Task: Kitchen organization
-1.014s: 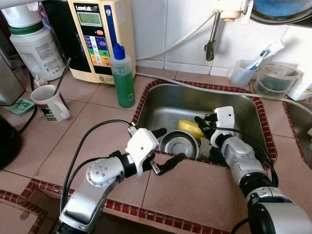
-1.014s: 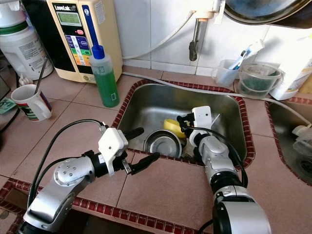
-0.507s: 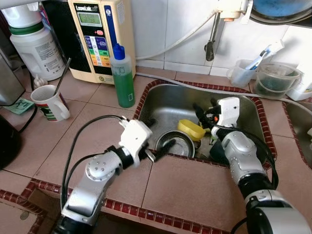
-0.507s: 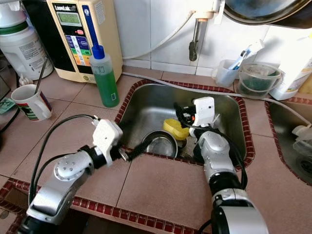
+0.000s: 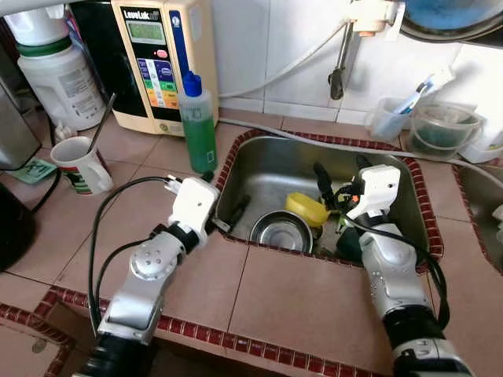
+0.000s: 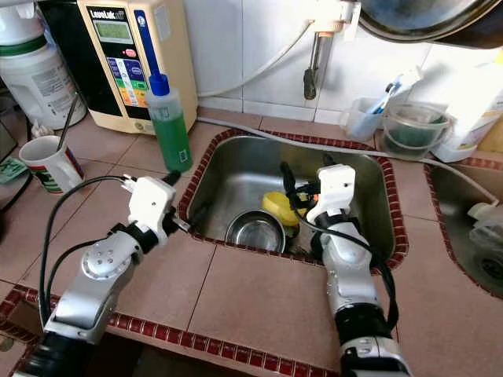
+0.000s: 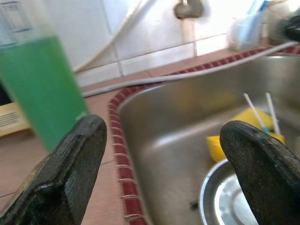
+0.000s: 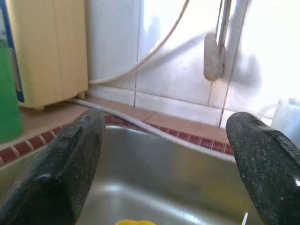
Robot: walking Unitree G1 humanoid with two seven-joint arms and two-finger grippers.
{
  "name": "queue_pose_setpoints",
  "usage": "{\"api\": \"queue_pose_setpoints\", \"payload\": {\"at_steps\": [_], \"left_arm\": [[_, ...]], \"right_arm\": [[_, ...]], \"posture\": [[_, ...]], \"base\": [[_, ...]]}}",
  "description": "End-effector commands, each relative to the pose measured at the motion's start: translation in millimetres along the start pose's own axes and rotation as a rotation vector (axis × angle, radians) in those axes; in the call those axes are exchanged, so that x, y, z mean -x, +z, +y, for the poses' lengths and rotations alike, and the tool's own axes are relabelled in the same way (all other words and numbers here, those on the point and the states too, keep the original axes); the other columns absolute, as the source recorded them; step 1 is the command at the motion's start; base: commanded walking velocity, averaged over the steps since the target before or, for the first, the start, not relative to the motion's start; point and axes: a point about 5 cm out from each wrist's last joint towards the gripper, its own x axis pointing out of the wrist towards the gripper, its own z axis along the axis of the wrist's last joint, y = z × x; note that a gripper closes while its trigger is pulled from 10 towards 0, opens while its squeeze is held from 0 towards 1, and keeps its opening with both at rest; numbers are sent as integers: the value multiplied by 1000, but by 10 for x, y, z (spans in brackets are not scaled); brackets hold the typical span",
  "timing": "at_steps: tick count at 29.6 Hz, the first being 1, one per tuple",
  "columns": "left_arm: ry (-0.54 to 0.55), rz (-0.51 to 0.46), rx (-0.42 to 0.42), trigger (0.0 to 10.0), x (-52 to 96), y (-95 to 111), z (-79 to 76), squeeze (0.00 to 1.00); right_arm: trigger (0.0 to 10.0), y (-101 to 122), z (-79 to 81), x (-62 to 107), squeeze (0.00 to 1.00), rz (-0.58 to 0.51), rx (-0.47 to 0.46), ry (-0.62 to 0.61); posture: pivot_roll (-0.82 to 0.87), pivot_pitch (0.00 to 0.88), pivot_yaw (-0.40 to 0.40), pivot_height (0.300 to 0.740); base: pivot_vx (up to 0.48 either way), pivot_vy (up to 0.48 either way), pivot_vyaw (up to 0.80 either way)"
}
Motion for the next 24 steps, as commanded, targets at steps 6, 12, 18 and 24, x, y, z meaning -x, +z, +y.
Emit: {"api": "queue_pose_setpoints", "payload": {"at_steps": [6, 12, 18, 24], "left_arm": [[108, -12, -9, 10000, 7, -14, 229, 0], [230, -40, 151, 10000, 76, -1, 462, 0], [286, -32, 181, 10000, 76, -8, 418, 0], [283, -56, 219, 10000, 86, -22, 304, 0]], "right_arm": [[10000, 158, 56, 7, 1000, -57, 34, 16], [10000, 289, 88, 11, 1000, -86, 36, 7], [10000, 302, 180, 71, 0, -80, -90, -62], [10000, 300, 204, 126, 0, -83, -192, -187]], "posture": [[-52, 0, 13, 740], [-53, 0, 4, 740], [-51, 0, 0, 740], [-58, 0, 8, 740]], "base": [[0, 0, 0], [0, 0, 0], [0, 0, 0], [0, 0, 0]]}}
